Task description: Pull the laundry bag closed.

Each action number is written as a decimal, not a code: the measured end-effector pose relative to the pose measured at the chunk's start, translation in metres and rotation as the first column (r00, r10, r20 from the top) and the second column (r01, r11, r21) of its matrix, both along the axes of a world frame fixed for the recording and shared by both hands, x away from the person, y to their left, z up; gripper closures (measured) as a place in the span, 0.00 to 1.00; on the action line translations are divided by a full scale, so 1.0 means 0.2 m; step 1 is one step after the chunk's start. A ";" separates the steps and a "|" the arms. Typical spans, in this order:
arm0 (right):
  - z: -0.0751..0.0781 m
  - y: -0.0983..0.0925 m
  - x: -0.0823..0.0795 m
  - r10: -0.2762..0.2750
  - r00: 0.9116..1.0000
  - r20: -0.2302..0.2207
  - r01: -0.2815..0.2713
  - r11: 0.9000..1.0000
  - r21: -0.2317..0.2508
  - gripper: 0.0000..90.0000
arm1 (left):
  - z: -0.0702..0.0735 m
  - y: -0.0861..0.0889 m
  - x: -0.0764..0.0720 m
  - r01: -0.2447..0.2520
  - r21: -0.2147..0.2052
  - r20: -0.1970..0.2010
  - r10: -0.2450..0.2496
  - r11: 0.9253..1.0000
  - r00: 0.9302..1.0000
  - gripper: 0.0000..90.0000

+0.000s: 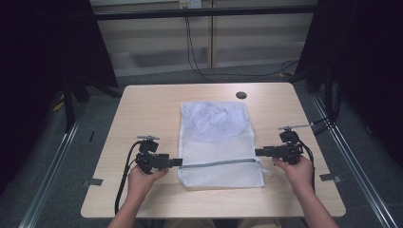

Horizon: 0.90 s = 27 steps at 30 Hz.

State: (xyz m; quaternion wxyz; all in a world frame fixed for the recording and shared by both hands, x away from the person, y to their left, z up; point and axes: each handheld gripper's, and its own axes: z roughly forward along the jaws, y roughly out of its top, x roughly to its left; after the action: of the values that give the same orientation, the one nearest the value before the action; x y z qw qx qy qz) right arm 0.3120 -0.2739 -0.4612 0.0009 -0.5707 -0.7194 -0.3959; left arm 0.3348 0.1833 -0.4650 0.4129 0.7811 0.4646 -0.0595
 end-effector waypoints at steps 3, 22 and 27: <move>0.00 -0.01 0.00 -0.017 1.000 0.007 0.017 1.000 -0.021 0.36 | 0.01 0.01 0.00 -0.004 0.013 0.022 0.004 1.000 1.000 0.16; 0.00 -0.07 0.01 -0.066 0.996 0.060 0.072 0.992 -0.100 0.19 | 0.03 0.15 0.03 -0.030 0.143 0.116 0.013 0.989 0.993 0.08; -0.01 -0.10 0.01 -0.080 0.994 0.073 0.087 0.990 -0.107 0.18 | 0.02 0.22 0.05 -0.055 0.122 0.126 0.039 0.991 0.991 0.09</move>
State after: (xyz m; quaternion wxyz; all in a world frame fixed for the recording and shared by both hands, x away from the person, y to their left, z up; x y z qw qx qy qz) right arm 0.3133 -0.2940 -0.4624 -0.0717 -0.5857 -0.7151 -0.3748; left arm 0.3445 0.2272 -0.4608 0.3923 0.7965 0.4593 0.0277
